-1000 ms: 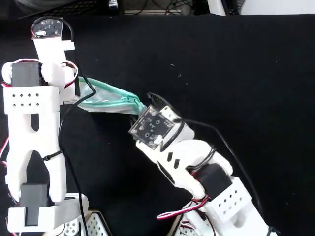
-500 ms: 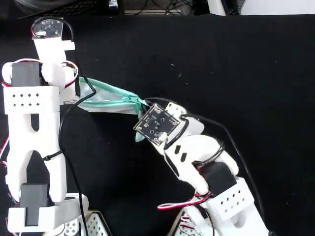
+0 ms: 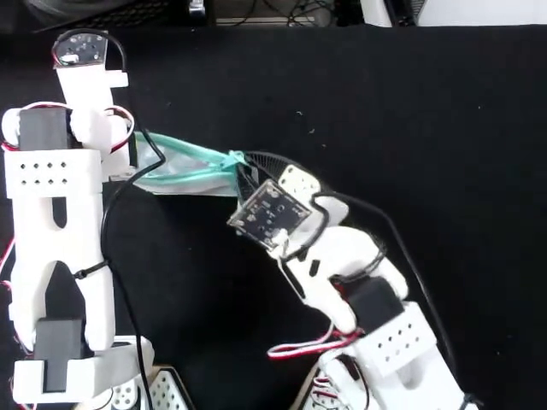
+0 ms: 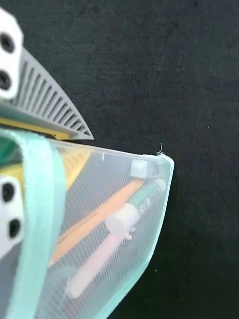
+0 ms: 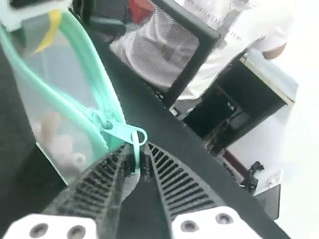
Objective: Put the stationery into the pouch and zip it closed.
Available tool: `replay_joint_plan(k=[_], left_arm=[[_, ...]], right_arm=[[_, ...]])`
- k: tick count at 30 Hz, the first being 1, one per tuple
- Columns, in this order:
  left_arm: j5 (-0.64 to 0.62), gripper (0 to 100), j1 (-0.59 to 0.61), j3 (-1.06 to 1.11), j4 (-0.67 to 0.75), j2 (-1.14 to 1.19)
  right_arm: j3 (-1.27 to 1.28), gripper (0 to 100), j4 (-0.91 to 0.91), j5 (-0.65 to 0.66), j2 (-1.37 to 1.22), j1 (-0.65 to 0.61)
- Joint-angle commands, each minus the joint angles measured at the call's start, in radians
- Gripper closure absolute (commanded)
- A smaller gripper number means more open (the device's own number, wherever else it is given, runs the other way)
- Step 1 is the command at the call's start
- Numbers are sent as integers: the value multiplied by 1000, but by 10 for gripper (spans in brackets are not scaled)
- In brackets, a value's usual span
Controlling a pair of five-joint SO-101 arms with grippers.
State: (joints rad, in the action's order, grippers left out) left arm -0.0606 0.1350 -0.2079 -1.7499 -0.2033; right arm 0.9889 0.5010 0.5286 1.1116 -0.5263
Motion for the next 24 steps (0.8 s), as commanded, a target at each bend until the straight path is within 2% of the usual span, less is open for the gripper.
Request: replay_joint_plan(k=[1,9,14,24], left_arm=[[3,968,7,-10,-6,-6],[3,968,8,-10,-5,-8],[3,968,8,-10,-5,-8],[3,968,15,-10,-6,-8]], right_arm=[[-19,986,-94,-5,-53,-20],[-79,981,-2,-5,-68,-23],[-48,873,-3,-6,-70,-21],[-56,892,-68,-18,-200,-17]])
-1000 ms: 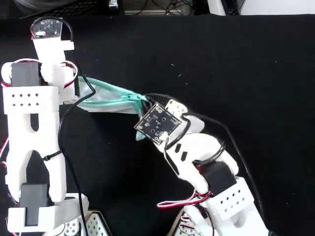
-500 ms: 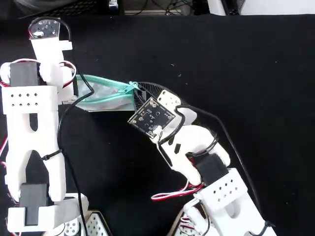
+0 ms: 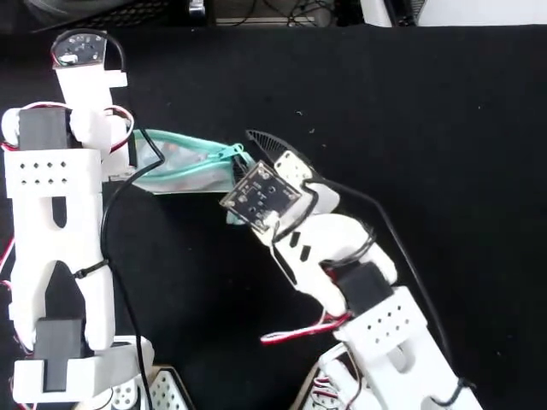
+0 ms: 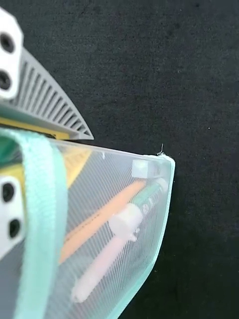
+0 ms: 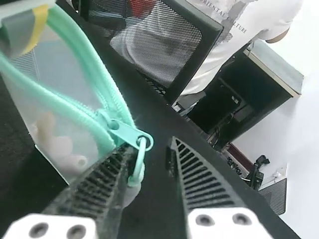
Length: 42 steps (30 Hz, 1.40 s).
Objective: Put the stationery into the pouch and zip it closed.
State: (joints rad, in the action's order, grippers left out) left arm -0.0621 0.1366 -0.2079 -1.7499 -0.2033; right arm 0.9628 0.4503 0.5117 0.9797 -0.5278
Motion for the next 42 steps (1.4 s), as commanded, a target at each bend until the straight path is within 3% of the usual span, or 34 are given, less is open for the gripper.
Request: replay_joint_plan(k=[1,3,14,21,26,30,37,42], left_arm=[[5,968,13,-10,-6,-8],[5,968,13,-10,-6,-8],[5,967,5,-12,0,-8],[5,961,7,-148,-6,-8],[5,815,15,-269,-8,-9],[0,794,25,-329,-8,-14],[-2,794,25,-418,-6,-140],[6,794,54,-375,-9,-362]], right_arm=[[-31,917,-17,0,-84,-15],[-41,985,-12,0,-85,-15],[-45,986,80,71,94,-15],[-157,986,74,129,81,-20],[-271,986,95,124,-33,-17],[-346,986,149,124,-96,-17],[-377,986,147,89,-105,-20],[-386,986,150,89,-105,-15]])
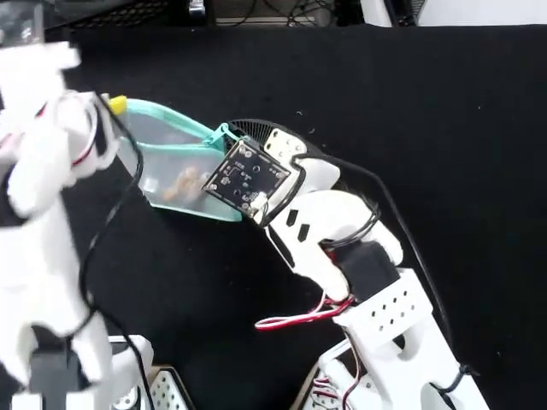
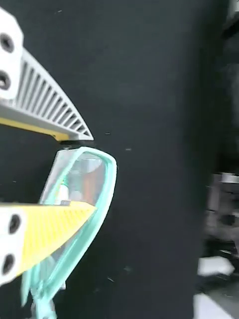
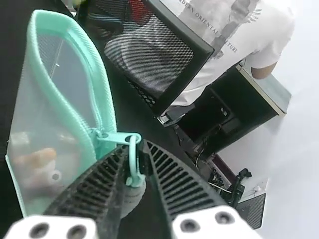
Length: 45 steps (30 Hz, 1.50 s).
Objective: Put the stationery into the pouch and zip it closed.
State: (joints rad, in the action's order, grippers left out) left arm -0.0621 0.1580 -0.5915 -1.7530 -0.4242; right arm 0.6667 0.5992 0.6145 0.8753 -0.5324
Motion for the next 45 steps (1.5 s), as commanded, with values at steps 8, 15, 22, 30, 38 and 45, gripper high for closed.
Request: replay_joint_plan(k=[8,15,22,30,38,45], left_arm=[[201,794,48,714,140,-422],[26,794,-1,1187,686,-483],[-60,791,-25,1262,948,-483],[-3,789,-10,1047,468,-578],[68,700,-58,1015,226,-822],[72,704,-312,1079,252,-961]], right_arm=[[-226,986,135,-14,-2,-58],[-234,986,258,-14,-2,-187],[-239,986,262,-9,-2,-193],[-239,986,258,-6,-45,-192],[-240,986,213,-6,-110,-193],[-240,986,210,-6,-105,-195]])
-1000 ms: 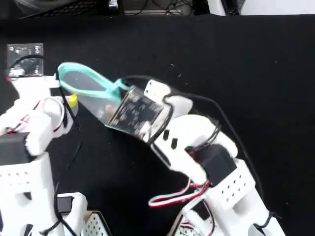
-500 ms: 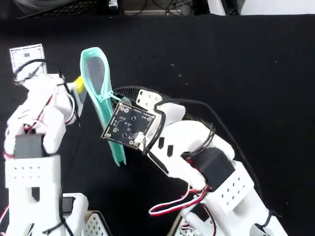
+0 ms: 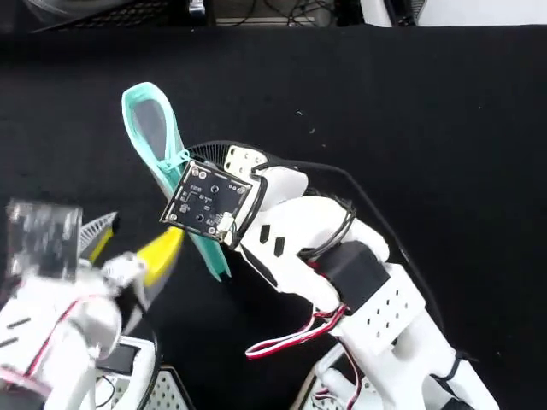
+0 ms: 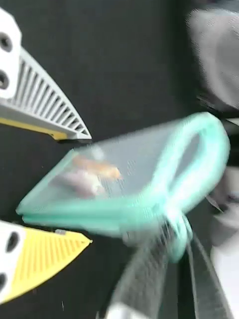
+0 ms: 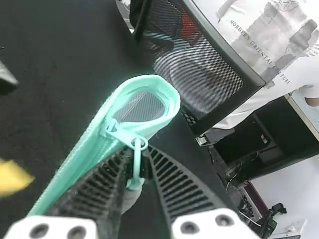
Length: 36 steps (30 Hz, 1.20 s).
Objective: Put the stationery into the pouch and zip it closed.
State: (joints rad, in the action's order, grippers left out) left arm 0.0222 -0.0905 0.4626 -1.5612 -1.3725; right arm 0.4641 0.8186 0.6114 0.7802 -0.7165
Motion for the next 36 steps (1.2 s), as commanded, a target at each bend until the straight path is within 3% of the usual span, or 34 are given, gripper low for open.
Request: replay_joint_plan(k=[1,14,27,36], left_arm=[[-12,704,-59,61,101,-12],[-14,704,96,381,543,-11],[-9,702,139,378,557,-12],[-6,704,50,466,674,-18]], right_arm=[[-38,986,-9,-3,-10,-9],[-87,986,78,-3,-8,-12],[-84,986,97,-2,-10,-14],[-85,986,97,-2,-10,-14]])
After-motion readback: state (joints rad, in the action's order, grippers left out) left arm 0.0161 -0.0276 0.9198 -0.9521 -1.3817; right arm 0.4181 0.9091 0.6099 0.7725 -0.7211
